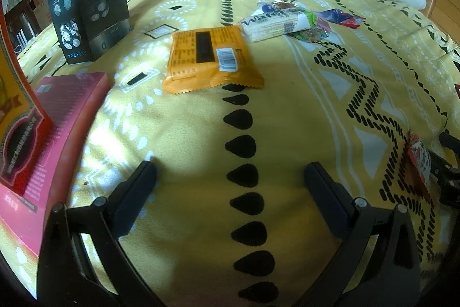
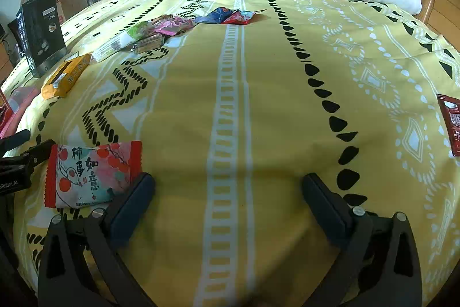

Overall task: Organize snacks
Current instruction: 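Move both tools back toward the remaining snacks on the bed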

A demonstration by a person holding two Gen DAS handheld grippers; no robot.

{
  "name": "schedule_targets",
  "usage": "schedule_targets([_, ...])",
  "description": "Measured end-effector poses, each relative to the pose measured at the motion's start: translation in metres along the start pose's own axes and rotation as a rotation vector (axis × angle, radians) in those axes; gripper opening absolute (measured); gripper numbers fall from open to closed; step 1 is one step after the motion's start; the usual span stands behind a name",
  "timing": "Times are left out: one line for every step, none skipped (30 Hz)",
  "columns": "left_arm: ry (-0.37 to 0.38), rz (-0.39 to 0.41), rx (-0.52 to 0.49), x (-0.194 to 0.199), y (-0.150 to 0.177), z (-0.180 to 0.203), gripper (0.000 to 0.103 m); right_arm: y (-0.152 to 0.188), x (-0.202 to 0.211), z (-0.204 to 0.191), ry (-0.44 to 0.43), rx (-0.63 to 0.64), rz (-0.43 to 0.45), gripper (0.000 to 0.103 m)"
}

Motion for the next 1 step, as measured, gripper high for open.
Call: schedule_targets([-0.001,0.001,0.000,-0.0001,-0.0003,-0.0002,0.103,-0.0001,-0.0001,-0.0002,0.000,0.000,0.000,0.103])
Point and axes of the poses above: each gripper's, at about its wrist camera, not at the fingertips, and x roughly against the way its jaws point, z to its right, y to its underside, the point moved 10 cm from there along -x, roughly the way its jaws point, and after that the axes turned 6 degrees about -z, right-handed, at the moved point
